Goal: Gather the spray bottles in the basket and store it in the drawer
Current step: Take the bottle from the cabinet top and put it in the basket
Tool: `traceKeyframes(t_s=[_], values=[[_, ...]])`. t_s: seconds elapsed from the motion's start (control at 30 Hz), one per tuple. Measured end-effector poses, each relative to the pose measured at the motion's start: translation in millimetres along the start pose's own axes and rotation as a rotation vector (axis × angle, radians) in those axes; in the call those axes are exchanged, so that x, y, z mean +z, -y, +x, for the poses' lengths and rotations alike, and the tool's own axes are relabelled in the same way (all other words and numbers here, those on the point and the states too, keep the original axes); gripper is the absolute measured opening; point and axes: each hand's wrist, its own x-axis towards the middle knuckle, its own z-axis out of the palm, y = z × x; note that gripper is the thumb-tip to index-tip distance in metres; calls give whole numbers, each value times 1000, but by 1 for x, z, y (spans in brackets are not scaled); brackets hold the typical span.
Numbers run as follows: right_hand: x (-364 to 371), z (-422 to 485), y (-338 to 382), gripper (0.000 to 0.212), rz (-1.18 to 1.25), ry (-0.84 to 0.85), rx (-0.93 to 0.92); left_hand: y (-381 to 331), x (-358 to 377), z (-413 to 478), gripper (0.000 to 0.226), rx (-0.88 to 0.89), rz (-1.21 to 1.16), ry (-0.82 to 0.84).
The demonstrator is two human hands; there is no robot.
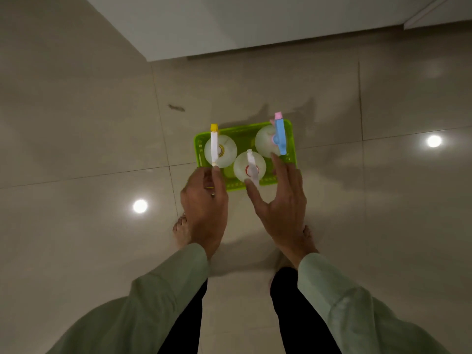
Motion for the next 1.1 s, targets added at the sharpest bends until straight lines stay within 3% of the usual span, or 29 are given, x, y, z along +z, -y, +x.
traceKeyframes(t_s=[0.1, 0.17, 0.33, 0.53, 0.73, 0.9, 0.97, 1.1], values=[[3, 14, 28, 41, 38, -51, -123, -8, -10, 19, 30, -16, -70, -90], [13, 25, 45, 34, 52, 18, -135, -12, -9, 37, 35, -35, -40, -51], [49, 40, 69, 36, -30, 317, -55, -19, 0, 81, 47, -31, 100, 147], [72, 50, 74, 24, -95, 387, 42, -26, 3, 98, 23, 0, 199, 200], [74, 45, 66, 32, -79, 425, 31, -21, 1, 96, 24, -2, 150, 213], [60, 39, 67, 45, -76, 346, 23, -24, -7, 92, 54, 9, 166, 204], [44, 37, 70, 46, -12, 296, 7, -29, -13, 88, 51, 55, 120, 133], [3, 39, 62, 39, 1, -46, 10, -47, -20, 73, 34, 221, 70, 16]])
